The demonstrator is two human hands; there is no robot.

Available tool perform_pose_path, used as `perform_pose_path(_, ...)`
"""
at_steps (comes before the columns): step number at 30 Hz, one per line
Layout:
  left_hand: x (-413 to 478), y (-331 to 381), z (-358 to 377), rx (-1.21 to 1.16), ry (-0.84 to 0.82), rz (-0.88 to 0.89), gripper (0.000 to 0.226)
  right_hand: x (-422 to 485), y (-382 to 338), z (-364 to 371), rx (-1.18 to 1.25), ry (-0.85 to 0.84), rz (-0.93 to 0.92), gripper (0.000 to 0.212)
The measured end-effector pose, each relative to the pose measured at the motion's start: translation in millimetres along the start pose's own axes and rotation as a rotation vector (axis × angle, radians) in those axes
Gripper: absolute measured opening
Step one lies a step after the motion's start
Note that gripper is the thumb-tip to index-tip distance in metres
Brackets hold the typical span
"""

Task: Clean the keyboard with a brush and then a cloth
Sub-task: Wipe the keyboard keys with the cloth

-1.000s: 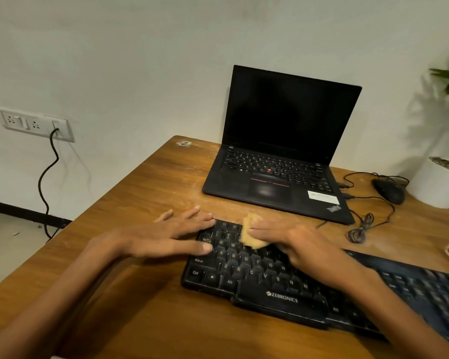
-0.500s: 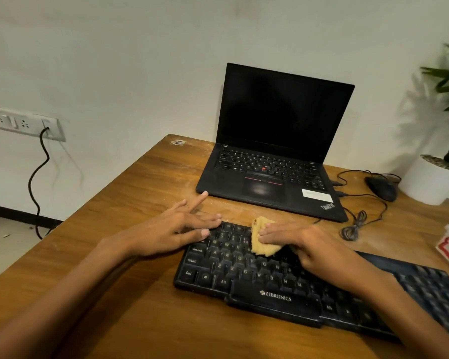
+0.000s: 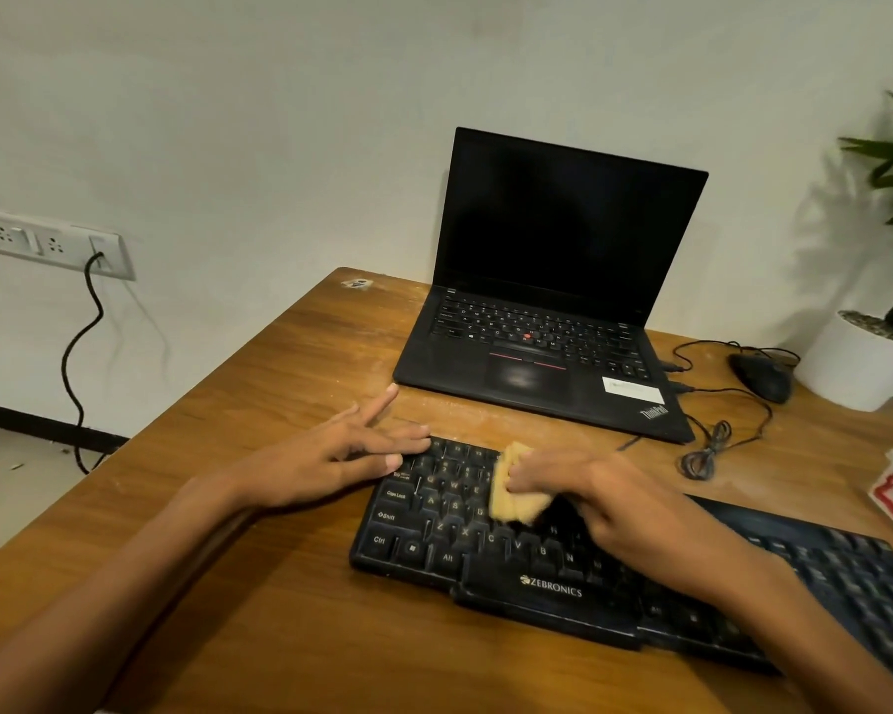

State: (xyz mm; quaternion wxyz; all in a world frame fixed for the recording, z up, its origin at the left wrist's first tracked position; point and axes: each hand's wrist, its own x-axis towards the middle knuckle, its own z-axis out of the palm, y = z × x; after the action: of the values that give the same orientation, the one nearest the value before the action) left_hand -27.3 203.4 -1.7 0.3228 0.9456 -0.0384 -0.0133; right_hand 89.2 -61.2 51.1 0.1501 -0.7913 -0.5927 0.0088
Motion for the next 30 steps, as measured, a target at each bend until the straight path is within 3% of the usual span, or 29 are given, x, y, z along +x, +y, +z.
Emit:
perform_pose_path(2,-0.8,1.2,0.5,0.009,-0.007,-0.058,0.053,17.6,-18.9,7.7,0.011,0.035,-0.049,0.051)
perform_pose_path(6,-2.9,11.7,-1.9,0.027,-0.003,-0.026,0.055,26.2,-33.6,30.4,0.013,-0.093,-0.131,0.060)
perform_pose_path(10,-4.8,16.0,-1.8,0.020,-0.003,-0.036,0.050,-1.2,-8.7,6.8,0.092,-0.151,-0.021,0.059)
perform_pose_path(13,-6.5,16.8,2.7,0.005,0.031,0.020,0.044,-1.9,-12.0,-0.7,0.111,-0.087,-0.006,0.055)
perform_pose_path(19,-10.7,20.9,8.5,-0.013,0.003,0.038,0.040,19.1,-47.6,30.4,0.113,-0.141,-0.178,0.050)
perform_pose_path(24,-11.0,17.0,10.6,0.025,0.025,0.029,0.042,-2.1,-27.5,3.5,0.158,-0.194,-0.080,0.056)
perform_pose_path(26,-11.8,18.4,10.6,0.024,0.028,0.031,0.042,8.0,-35.3,1.6,0.132,-0.139,-0.083,0.054)
perform_pose_path(28,-12.8,18.0,10.7,0.018,0.021,0.048,0.044,23.0,-53.0,11.1,0.125,-0.067,-0.154,0.055)
perform_pose_path(30,-14.0,16.2,10.8,0.018,0.012,0.065,0.045,28.8,-66.4,27.2,0.100,-0.112,-0.266,0.059)
